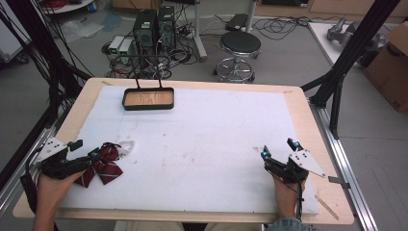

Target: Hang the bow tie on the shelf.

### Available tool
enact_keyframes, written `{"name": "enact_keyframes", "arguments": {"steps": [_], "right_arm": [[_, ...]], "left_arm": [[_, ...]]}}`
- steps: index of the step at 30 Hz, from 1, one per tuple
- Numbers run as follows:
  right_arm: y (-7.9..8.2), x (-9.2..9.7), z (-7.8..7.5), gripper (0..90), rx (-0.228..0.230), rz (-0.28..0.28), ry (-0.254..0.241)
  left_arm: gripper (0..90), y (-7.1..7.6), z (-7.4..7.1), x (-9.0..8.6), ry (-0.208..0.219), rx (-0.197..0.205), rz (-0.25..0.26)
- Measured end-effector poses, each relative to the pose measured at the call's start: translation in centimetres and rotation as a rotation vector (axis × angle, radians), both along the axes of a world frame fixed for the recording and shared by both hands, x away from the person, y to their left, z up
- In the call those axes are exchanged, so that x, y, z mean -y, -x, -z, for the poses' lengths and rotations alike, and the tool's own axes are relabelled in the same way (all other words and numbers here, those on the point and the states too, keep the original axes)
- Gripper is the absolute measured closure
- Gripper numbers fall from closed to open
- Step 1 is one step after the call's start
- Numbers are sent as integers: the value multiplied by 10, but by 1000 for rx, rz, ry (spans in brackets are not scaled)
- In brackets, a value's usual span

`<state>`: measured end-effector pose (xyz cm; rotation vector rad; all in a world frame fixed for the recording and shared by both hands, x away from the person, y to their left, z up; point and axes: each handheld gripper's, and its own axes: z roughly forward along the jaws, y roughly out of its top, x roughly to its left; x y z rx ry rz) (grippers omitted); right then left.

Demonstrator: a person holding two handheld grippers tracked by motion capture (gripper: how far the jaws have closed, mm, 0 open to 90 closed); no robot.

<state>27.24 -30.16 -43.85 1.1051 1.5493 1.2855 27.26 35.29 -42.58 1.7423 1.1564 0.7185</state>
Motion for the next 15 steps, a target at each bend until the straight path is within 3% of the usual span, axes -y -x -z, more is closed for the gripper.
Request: {"name": "enact_keyframes", "arguments": {"steps": [9, 15], "right_arm": [[0, 0, 0, 104, 0, 1, 0], [0, 0, 0, 104, 0, 1, 1]], "left_arm": [[406, -6, 12, 1, -65, -151, 25], [495, -6, 17, 1, -99, -192, 44]]}}
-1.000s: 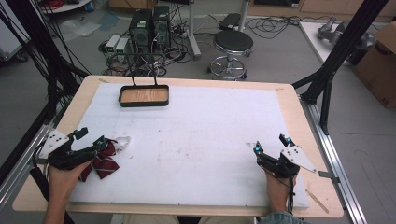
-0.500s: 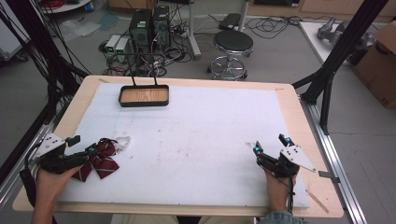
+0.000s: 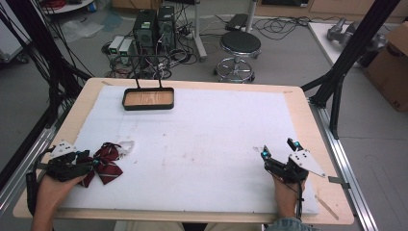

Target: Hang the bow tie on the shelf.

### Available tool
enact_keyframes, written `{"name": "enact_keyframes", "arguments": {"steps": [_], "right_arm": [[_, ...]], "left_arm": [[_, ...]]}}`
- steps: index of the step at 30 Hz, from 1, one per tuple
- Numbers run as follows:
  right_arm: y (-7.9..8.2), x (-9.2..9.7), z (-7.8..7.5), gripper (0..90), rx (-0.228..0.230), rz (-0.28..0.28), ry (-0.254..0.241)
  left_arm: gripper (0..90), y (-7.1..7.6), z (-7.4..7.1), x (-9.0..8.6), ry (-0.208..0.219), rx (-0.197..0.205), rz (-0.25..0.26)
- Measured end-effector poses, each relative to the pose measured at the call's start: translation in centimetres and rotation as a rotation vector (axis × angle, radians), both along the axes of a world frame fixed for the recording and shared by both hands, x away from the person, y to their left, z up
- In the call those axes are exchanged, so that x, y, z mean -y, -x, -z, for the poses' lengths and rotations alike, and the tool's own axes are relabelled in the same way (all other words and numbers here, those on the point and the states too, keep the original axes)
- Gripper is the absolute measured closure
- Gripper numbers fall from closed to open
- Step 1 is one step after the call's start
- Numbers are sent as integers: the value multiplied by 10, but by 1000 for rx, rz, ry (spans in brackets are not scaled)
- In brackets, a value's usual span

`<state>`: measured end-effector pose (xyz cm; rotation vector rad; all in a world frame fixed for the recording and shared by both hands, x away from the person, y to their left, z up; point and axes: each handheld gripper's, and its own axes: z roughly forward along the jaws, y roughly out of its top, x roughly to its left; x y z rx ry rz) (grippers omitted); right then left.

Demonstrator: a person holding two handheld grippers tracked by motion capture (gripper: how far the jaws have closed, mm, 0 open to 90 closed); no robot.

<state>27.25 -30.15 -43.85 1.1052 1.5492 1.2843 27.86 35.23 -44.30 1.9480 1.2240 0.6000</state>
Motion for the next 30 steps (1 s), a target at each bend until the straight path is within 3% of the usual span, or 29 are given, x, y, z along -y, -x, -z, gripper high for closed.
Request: {"name": "enact_keyframes", "arguments": {"steps": [5, 8, 11, 12, 13, 14, 15, 22, 26, 27, 30], "right_arm": [[0, 0, 0, 104, 0, 1, 1], [0, 0, 0, 104, 3, 0, 3], [0, 0, 0, 104, 2, 0, 1], [0, 0, 0, 104, 2, -1, 4], [0, 0, 0, 104, 2, -1, 5], [0, 0, 0, 104, 2, -1, 7], [0, 0, 0, 104, 2, -1, 6], [-1, 0, 0, 104, 1, -3, 8], [-1, 0, 0, 104, -2, 0, 4], [-1, 0, 0, 104, -2, 1, 3], [-1, 1, 0, 104, -4, 1, 2]], "left_arm": [[667, 1, 3, 2, -25, -28, 51], [741, 1, 0, 5, -59, -17, 53], [752, 3, -5, 9, -73, 36, 67], [752, 3, -5, 9, -73, 36, 67], [752, 4, -11, 12, -67, 86, 76], [753, 4, -11, 12, -67, 86, 76], [753, 6, -19, 16, -70, 135, 92], [754, 8, -44, 27, -9, 247, 149], [754, 5, -56, 30, 23, 268, 167], [755, 1, -71, 33, 66, 299, 180], [756, -3, -79, 35, 90, 315, 193]]}}
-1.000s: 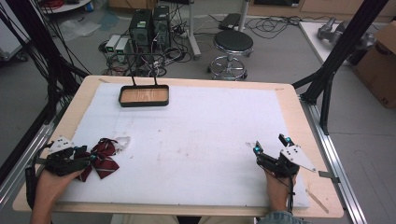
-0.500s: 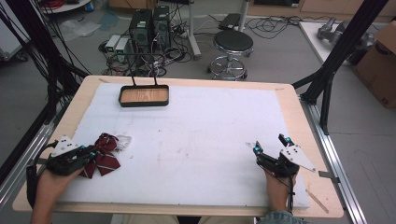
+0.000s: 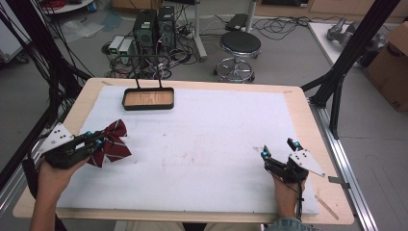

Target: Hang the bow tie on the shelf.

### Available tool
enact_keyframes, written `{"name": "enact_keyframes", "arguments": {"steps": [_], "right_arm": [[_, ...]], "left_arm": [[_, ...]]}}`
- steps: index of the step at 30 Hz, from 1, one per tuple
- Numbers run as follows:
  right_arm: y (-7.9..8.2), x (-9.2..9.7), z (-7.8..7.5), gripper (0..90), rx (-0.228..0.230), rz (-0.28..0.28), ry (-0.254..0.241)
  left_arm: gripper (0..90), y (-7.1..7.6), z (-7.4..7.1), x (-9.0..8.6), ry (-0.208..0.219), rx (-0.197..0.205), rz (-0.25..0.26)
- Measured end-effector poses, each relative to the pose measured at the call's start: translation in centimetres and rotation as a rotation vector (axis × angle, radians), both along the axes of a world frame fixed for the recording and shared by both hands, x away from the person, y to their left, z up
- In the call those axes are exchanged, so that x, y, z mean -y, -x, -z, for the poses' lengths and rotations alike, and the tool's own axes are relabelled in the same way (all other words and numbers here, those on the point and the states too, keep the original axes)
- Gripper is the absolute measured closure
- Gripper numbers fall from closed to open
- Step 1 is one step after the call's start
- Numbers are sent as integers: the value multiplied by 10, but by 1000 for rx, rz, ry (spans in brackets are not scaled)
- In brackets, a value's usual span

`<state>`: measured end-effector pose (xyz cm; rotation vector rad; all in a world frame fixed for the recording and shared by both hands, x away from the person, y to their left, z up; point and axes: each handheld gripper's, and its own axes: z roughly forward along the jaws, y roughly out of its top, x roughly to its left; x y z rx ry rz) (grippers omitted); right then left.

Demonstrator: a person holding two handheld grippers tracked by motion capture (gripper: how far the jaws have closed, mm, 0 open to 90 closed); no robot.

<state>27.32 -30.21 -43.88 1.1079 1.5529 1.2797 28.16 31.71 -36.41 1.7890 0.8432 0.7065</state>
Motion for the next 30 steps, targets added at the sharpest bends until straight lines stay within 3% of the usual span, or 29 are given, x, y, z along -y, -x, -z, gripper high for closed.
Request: {"name": "enact_keyframes", "arguments": {"steps": [7, 12, 21, 30], "right_arm": [[0, 1, 0, 104, -1, 2, -1], [0, 1, 0, 104, -3, 1, -3], [-1, 1, 1, 104, -7, 0, -8], [-1, 2, 1, 105, -12, -1, -11]], "left_arm": [[757, -28, -34, 11, 49, 1, 20], [757, -54, -50, 22, 79, -10, 31], [757, -96, -72, 42, 69, -28, 40], [757, -128, -94, 47, 85, -35, 37]]}}
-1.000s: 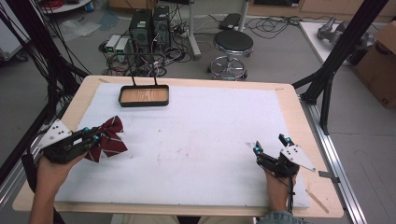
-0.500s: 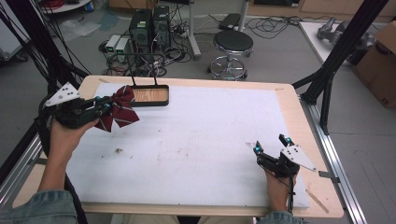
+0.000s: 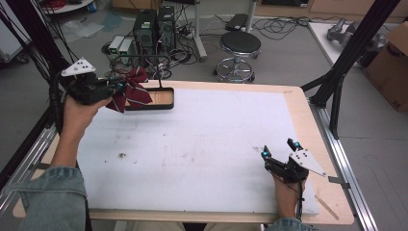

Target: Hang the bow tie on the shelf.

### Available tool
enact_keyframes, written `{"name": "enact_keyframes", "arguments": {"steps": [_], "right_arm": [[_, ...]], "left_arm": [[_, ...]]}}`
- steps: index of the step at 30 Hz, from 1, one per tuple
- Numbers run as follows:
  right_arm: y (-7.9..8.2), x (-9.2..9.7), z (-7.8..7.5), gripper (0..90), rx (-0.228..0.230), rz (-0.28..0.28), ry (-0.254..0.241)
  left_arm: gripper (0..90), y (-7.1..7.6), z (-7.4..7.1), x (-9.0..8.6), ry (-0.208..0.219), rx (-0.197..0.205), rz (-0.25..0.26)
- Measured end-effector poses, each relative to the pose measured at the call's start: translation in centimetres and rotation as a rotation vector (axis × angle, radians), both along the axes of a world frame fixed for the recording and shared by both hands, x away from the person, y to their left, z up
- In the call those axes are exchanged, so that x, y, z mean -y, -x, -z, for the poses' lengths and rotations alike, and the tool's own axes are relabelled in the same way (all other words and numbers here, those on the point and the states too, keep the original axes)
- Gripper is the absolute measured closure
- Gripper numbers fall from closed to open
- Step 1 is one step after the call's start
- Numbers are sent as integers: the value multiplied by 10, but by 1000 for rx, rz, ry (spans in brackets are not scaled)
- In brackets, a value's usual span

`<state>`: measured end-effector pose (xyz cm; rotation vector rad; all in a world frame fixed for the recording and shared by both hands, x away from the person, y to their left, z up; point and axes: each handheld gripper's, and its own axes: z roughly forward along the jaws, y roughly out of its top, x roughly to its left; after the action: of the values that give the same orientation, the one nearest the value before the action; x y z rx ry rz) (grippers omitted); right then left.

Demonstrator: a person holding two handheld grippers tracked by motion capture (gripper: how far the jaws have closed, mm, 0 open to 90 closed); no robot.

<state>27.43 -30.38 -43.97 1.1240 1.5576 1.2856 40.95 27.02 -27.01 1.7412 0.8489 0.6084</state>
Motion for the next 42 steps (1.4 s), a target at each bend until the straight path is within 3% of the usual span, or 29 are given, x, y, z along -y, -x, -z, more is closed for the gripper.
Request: {"name": "enact_keyframes", "arguments": {"steps": [7, 14, 23, 29, 37, 42], "right_arm": [[0, 0, 0, 104, -4, 1, -2], [0, 0, 0, 104, -7, -2, -4], [0, 0, 1, 104, -10, -4, -4], [-1, 1, 1, 104, -11, -2, -2], [-1, 0, 1, 104, -17, -2, -2], [-1, 0, 1, 104, -19, -3, 0]], "left_arm": [[757, -24, -25, -2, -30, 6, -43], [757, -39, -34, -17, -25, -4, -86], [757, -59, -34, -32, -22, -40, -139], [757, -67, -32, -36, -41, -76, -207], [757, -76, -33, -46, -32, -85, -265], [757, -83, -35, -46, -56, -91, -295]]}}
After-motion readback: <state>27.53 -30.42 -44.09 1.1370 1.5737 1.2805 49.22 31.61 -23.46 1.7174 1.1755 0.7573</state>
